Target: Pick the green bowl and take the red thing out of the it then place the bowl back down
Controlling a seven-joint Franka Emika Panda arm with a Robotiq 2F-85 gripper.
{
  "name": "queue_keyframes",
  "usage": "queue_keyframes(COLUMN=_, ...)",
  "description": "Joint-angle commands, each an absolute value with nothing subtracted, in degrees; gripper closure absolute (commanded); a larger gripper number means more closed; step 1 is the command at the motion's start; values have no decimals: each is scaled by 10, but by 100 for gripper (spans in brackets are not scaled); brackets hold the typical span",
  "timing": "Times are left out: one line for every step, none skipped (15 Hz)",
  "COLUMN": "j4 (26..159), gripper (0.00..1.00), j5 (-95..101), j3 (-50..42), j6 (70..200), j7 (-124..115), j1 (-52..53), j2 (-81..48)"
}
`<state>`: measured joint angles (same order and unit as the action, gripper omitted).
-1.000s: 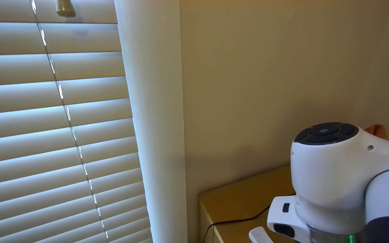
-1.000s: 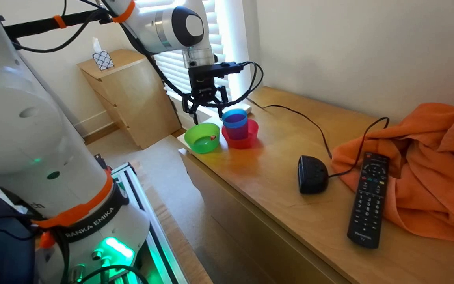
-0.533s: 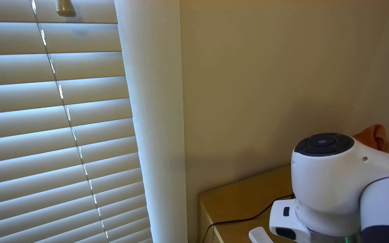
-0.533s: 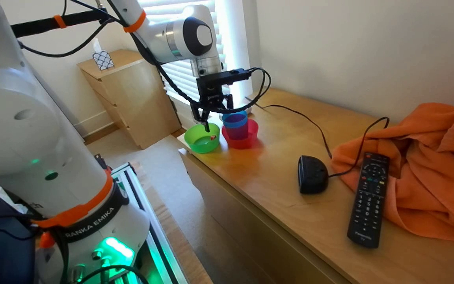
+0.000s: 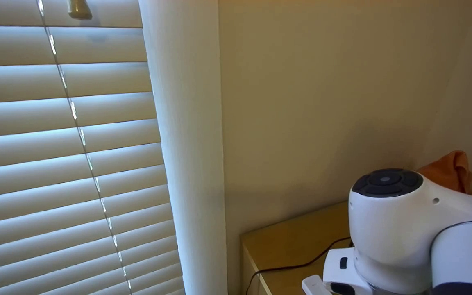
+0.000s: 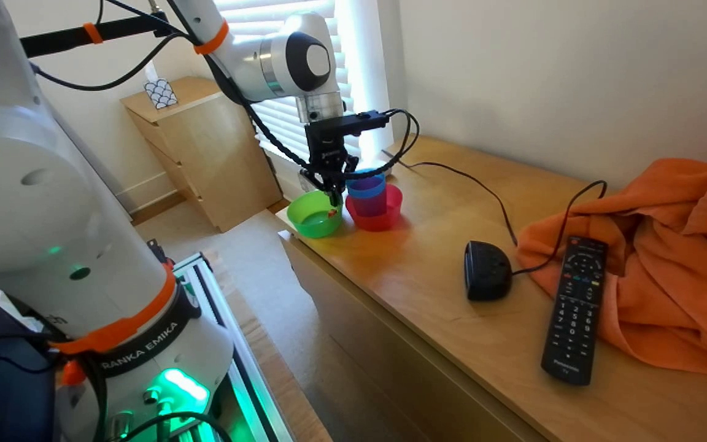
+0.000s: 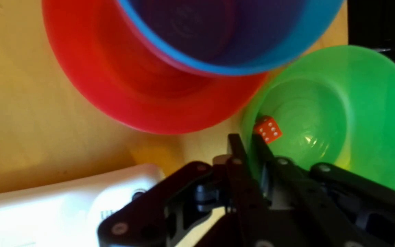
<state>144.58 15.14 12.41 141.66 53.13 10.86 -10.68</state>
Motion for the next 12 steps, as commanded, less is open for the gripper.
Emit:
queue_keyframes(j4=1459, gripper=100, j5=157, j3=130, j6=1422, j7=488, j1=113, j2=-84)
queue_keyframes(j4=1462, gripper=100, j5=152, j3=134, j6=1416, j7=480, j1=115, j2=-74)
queue_keyframes(j4=1466, gripper=99, j5=142, j3=139, j6=1415, j7=478, j1=115, j2=-63)
queue_keyframes(j4=1471, gripper=99, j5=114, j3=148, j6=1406, j7=488, j1=113, j2=-48)
queue_keyframes(j4=1477, gripper=99, j5=93, j3=155, j6=1399, j7=493, j1=113, j2=-31)
queue_keyframes(j4=1492, gripper=99, j5=56, j3=163, j6=1394, j7=507, j1=110, j2=1)
queue_keyframes(j4=1504, gripper=99, j5=24, j3=166, j6=1390, j7=513, j1=110, j2=30)
queue_keyframes(j4=1518, gripper=99, j5=-3, j3=162, j6=1385, j7=508, j1=111, j2=65)
queue_keyframes(j4=1525, gripper=99, j5=-11, j3=149, j6=1384, j7=477, j1=110, j2=90)
queue_keyframes(j4=1533, gripper=99, j5=-14, j3=137, j6=1373, j7=467, j1=109, j2=119)
queue_keyframes(j4=1543, gripper=99, j5=-14, j3=120, j6=1359, j7=459, j1=106, j2=151)
queue_keyframes(j4=1552, gripper=99, j5=-18, j3=100, j6=1344, j7=456, j1=102, j2=180)
